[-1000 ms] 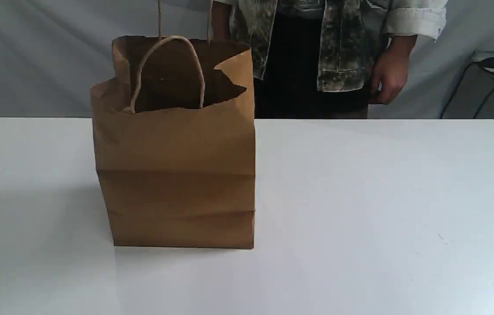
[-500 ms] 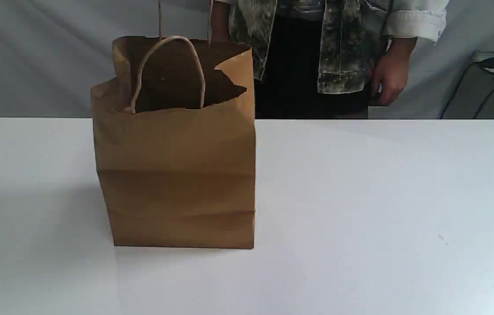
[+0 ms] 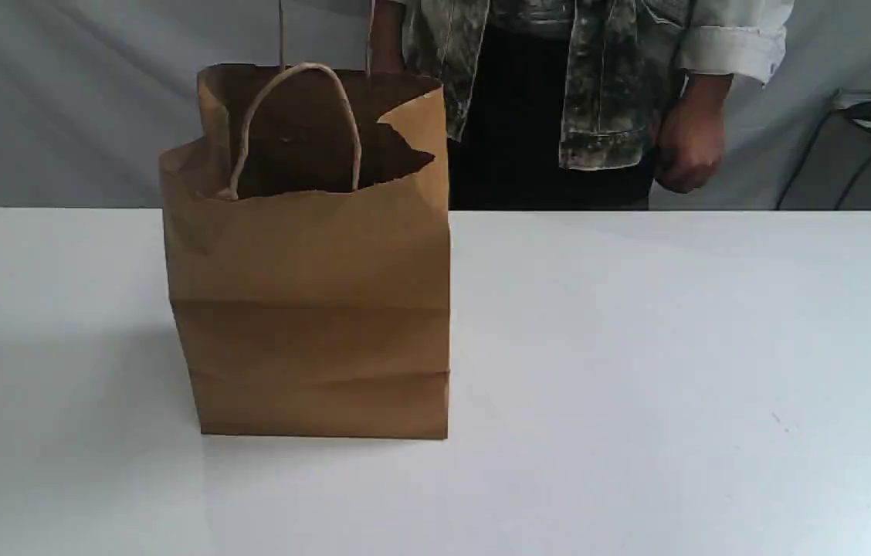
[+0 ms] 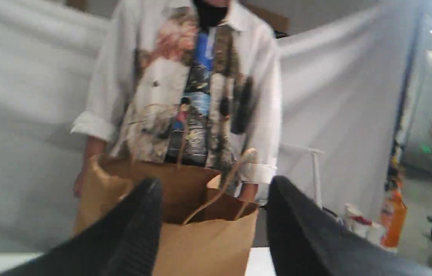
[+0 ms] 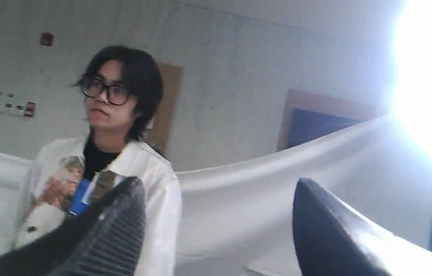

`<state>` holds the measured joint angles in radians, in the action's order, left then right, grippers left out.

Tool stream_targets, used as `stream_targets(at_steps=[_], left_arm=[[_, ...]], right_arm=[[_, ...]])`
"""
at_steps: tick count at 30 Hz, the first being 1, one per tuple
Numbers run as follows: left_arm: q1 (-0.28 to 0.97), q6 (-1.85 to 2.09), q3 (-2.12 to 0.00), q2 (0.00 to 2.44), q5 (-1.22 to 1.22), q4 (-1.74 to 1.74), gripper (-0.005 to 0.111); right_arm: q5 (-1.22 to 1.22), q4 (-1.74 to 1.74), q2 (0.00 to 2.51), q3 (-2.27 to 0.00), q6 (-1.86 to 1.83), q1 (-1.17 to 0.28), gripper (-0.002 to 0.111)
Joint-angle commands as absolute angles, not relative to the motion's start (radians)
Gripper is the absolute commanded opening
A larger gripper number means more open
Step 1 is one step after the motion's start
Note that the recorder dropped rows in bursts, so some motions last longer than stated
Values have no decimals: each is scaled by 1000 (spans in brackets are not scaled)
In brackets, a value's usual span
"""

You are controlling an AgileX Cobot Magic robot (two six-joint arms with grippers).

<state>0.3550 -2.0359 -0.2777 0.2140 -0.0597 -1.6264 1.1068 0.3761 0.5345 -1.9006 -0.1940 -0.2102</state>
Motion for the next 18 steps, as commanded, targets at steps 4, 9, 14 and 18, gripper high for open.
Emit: stream_targets(at_steps=[4,9,14,18], left_arm=[[359,-1942,-200,236,-234,-1630,17],[359,-1906,-152,250,-131,-1632,15],[359,-1908,-108,250,-70,-1632,15],[359,-1909,-106,250,-46,-1628,15]], right_arm=[[1068,436,392,-1498,-342,-210,40],[968,396,316,-1170,-266,-210,24],[641,327,227,-874,-41,-210,13],[395,327,175,-638,135,-210,11]])
